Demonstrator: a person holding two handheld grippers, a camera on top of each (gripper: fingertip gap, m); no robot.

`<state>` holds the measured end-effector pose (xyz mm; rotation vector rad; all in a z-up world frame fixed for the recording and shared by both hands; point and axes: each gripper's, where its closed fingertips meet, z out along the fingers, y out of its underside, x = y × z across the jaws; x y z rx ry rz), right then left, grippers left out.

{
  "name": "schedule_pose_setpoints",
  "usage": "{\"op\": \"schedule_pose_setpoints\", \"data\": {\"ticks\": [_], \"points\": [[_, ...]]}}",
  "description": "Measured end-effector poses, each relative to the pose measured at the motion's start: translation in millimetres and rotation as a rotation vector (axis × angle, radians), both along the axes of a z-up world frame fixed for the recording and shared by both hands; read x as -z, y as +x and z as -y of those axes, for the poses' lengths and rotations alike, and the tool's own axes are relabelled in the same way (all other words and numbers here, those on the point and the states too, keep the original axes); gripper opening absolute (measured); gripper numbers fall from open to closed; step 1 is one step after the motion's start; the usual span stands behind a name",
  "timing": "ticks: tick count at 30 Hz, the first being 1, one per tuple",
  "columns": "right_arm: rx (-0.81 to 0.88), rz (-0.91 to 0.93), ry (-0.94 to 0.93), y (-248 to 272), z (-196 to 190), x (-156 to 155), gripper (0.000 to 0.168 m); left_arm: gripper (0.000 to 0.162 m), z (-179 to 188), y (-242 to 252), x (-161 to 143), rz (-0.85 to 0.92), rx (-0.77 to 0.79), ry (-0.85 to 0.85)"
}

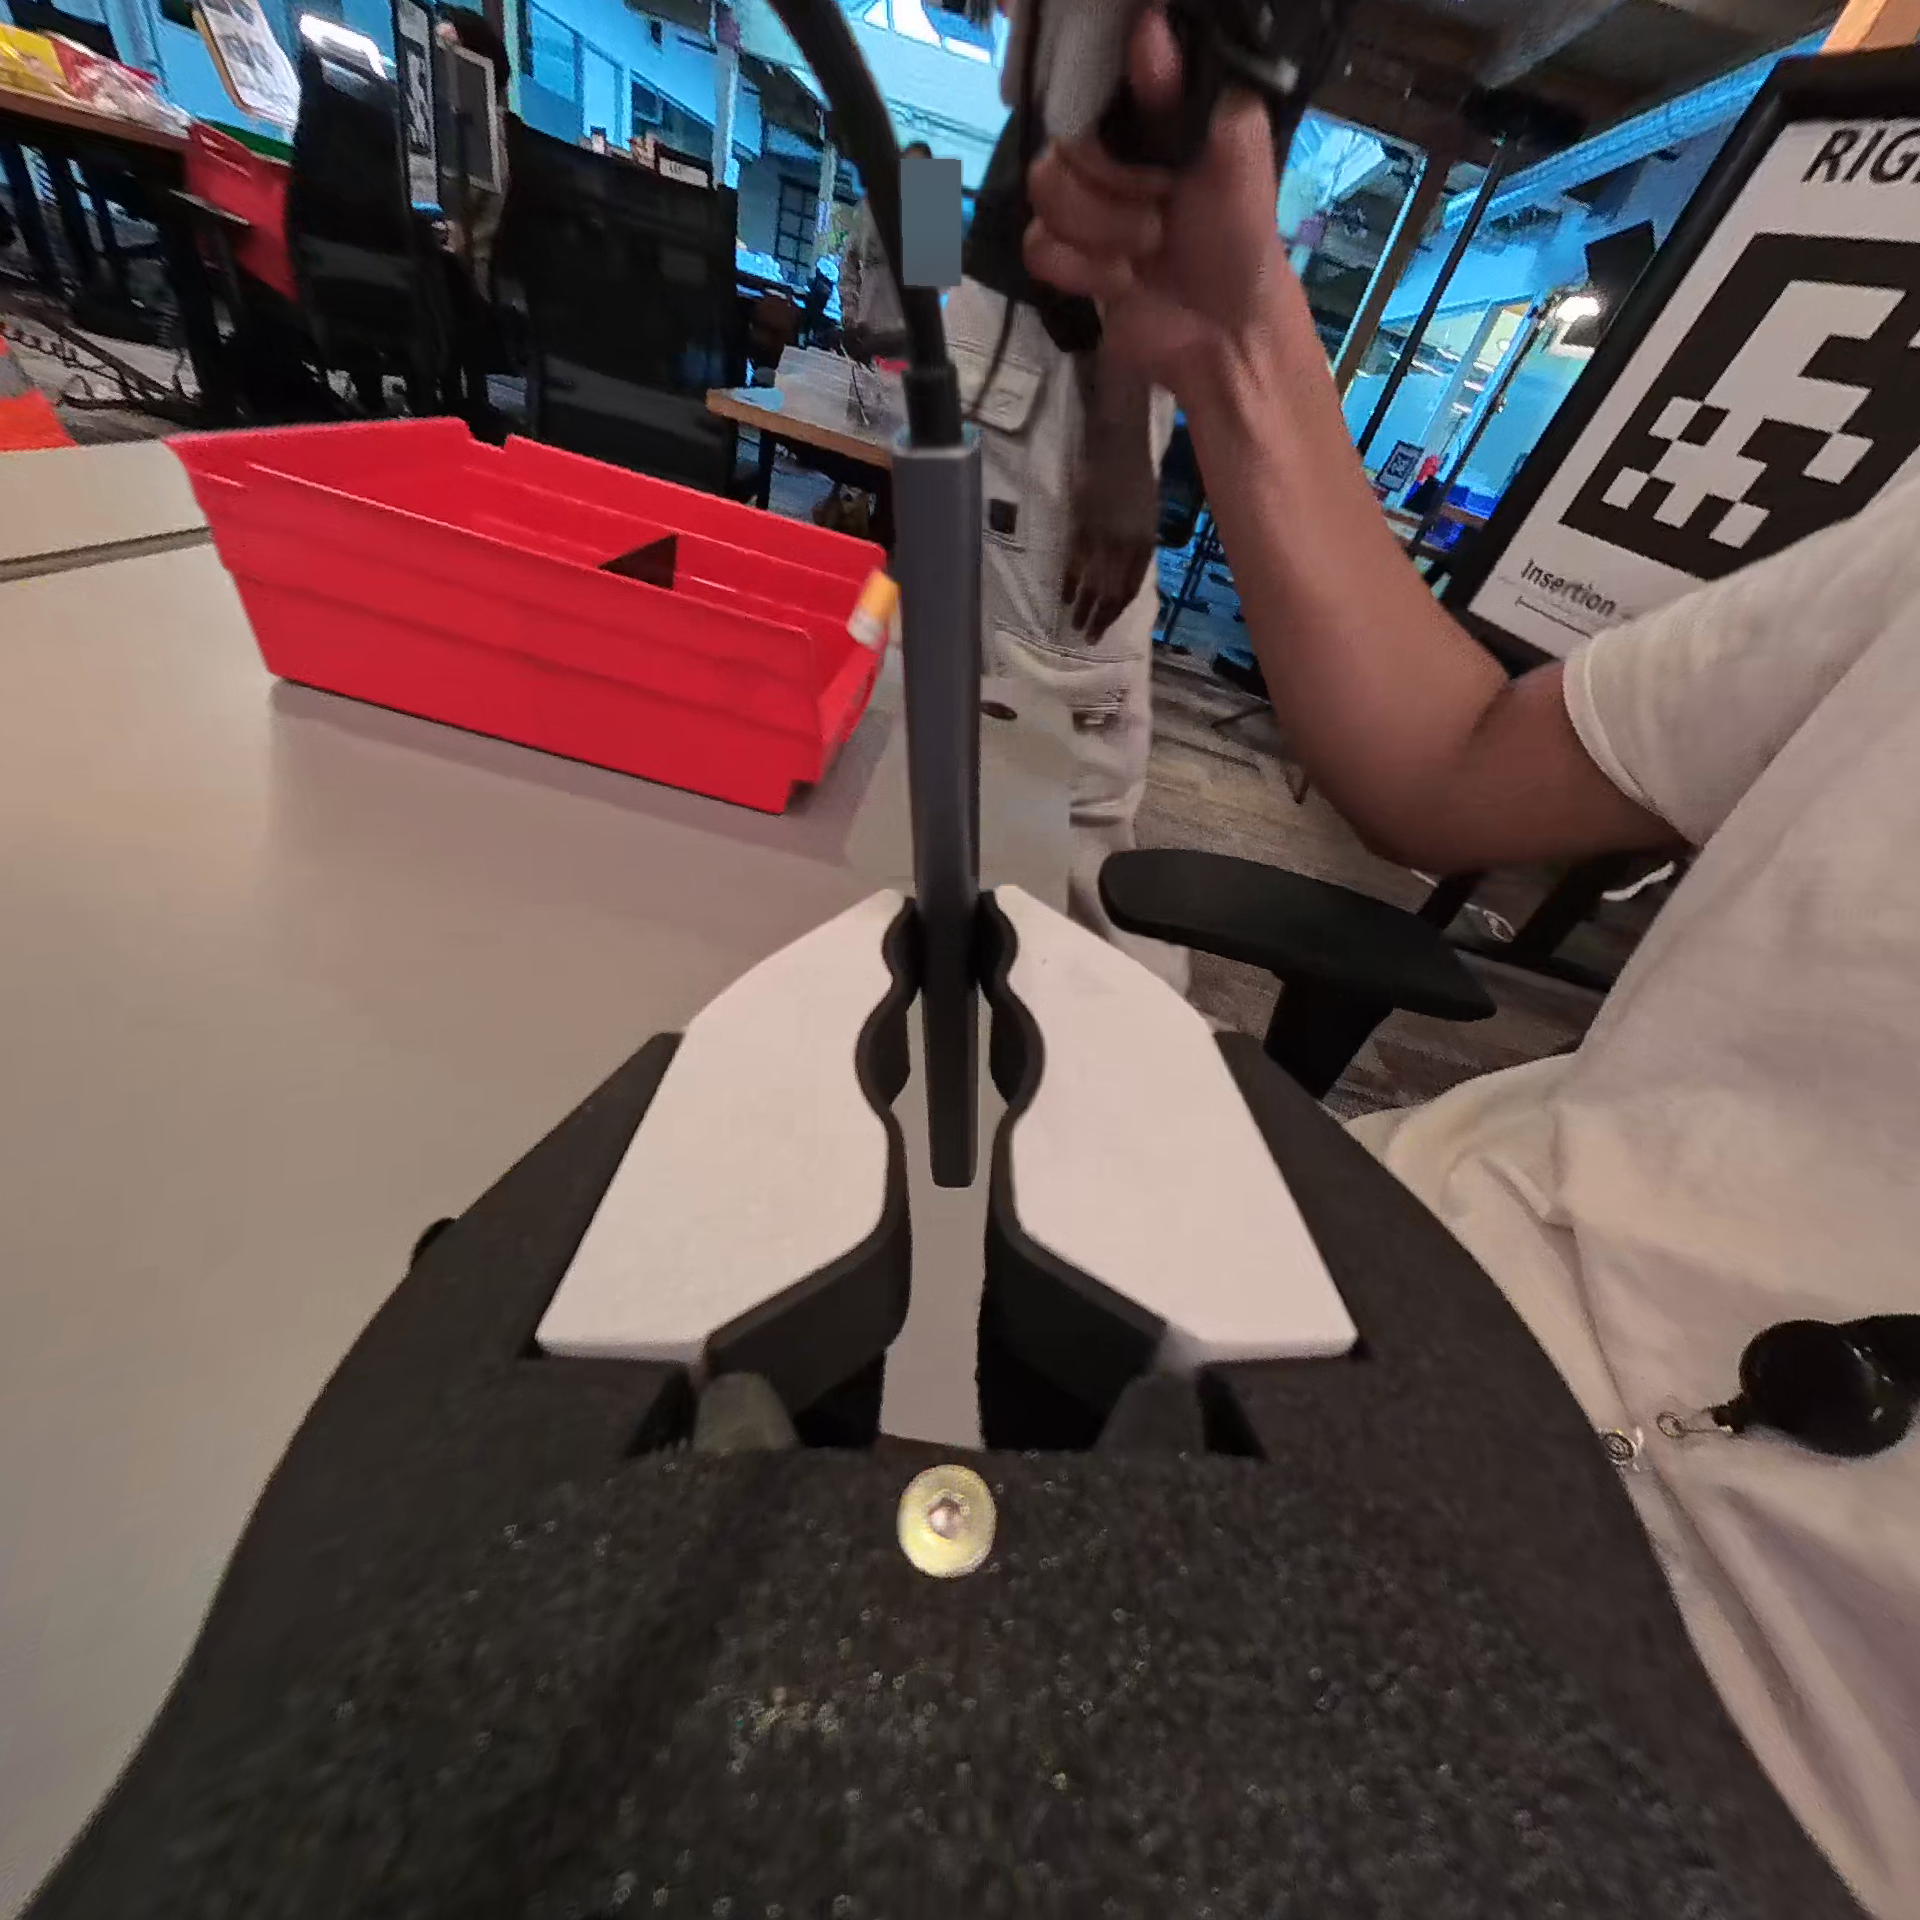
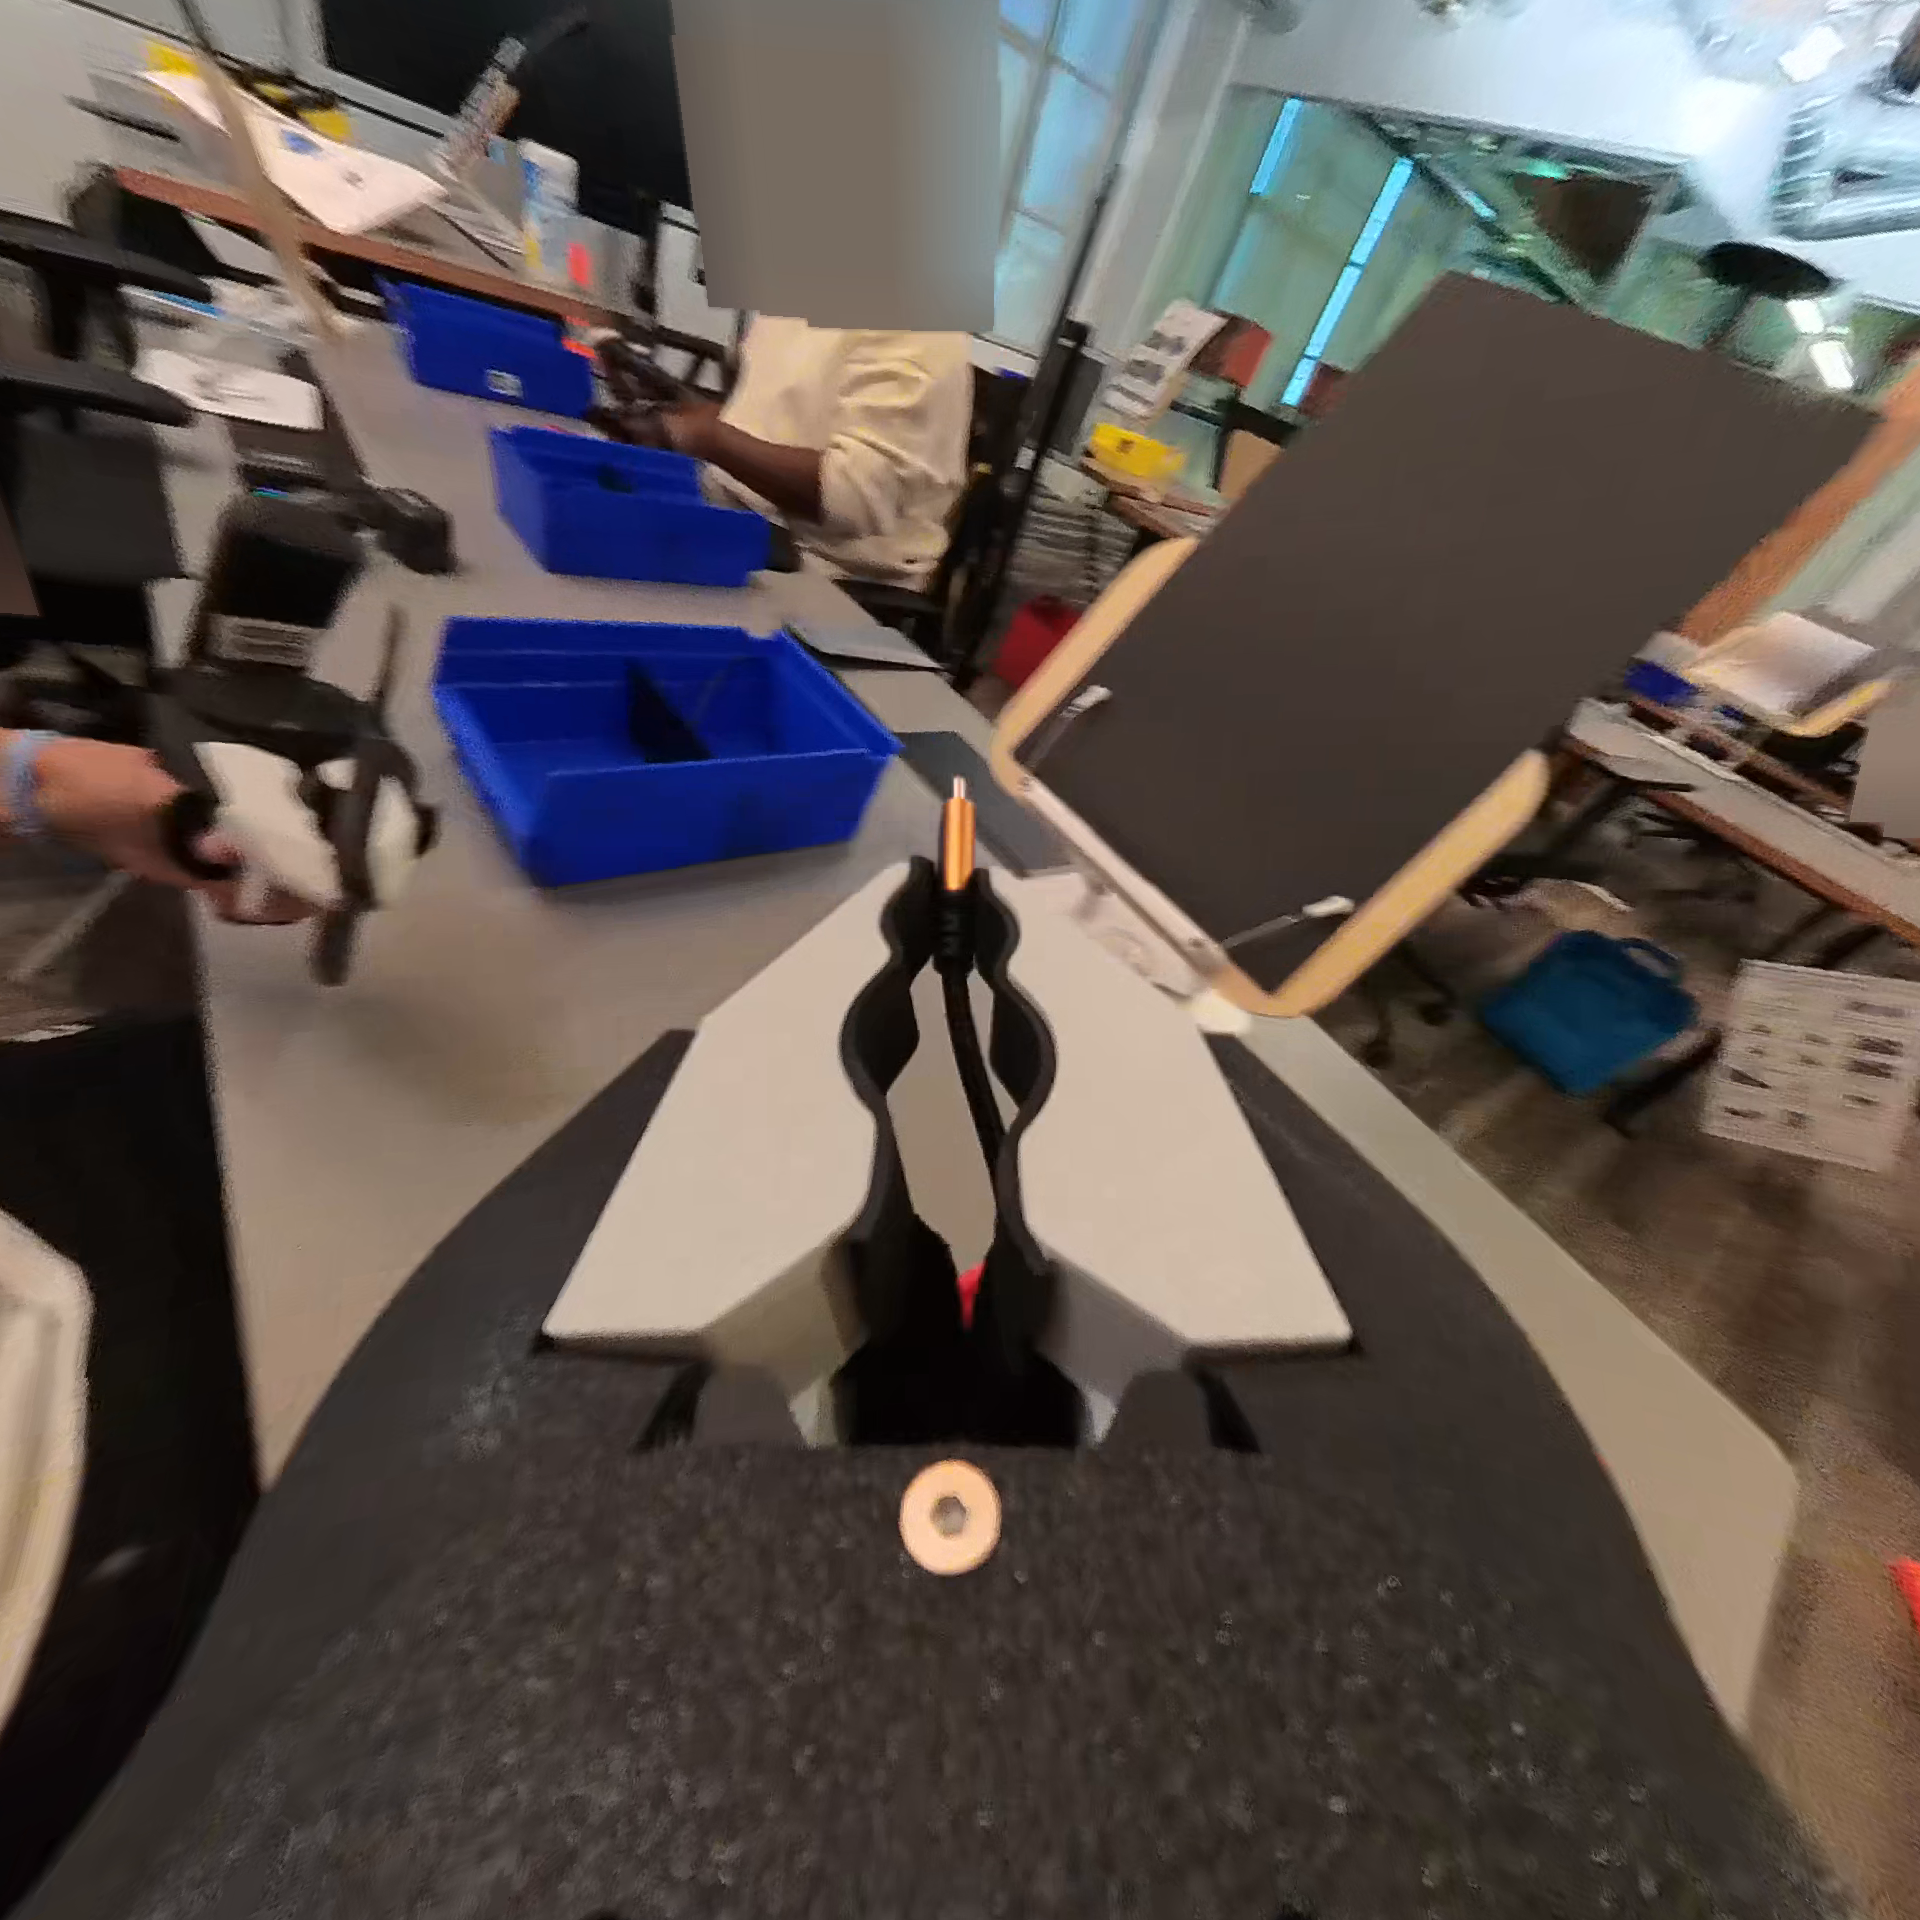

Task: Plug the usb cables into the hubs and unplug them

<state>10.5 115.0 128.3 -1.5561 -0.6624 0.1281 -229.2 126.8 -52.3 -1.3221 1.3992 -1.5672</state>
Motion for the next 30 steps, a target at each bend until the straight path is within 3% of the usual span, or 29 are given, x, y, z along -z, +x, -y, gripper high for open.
{"op": "schedule_pose_setpoints", "data": {"ticks": [2,4,6,8,11,14,18,23,26,30], "points": [[0.045,-0.047,-0.009,25,-15,7,0.005,0.01,2,2,7,-0.025,0.009,-0.001],[0.088,-0.115,-0.083,50,-36,39,0.006,0.01,4,3,10,-0.035,0.024,-0.016],[0.168,-0.171,-0.193,80,-58,94,0.005,0.01,6,3,13,-0.049,0.033,-0.022],[0.16,-0.217,-0.445,87,-67,164,0.005,0.01,6,3,15,-0.062,0.023,-0.005],[0.278,0.068,-0.698,109,-65,250,0.005,0.01,4,3,16,-0.069,0.001,0.01],[0.32,0.225,-0.909,119,-55,296,0.019,0.01,1,4,16,-0.071,-0.009,-0.002],[0.31,0.203,-0.866,113,-66,287,0.04,0.01,-1,4,17,-0.076,-0.014,-0.007],[0.335,0.148,-0.588,104,-75,199,0.038,0.01,-2,3,19,-0.082,-0.017,-0.01],[0.101,-0.001,-0.461,23,-64,148,0.037,0.01,-2,4,21,-0.086,-0.015,-0.02],[-0.363,-0.231,-0.478,-133,-24,135,0.043,0.01,-1,8,21,-0.086,-0.006,-0.027]]}}
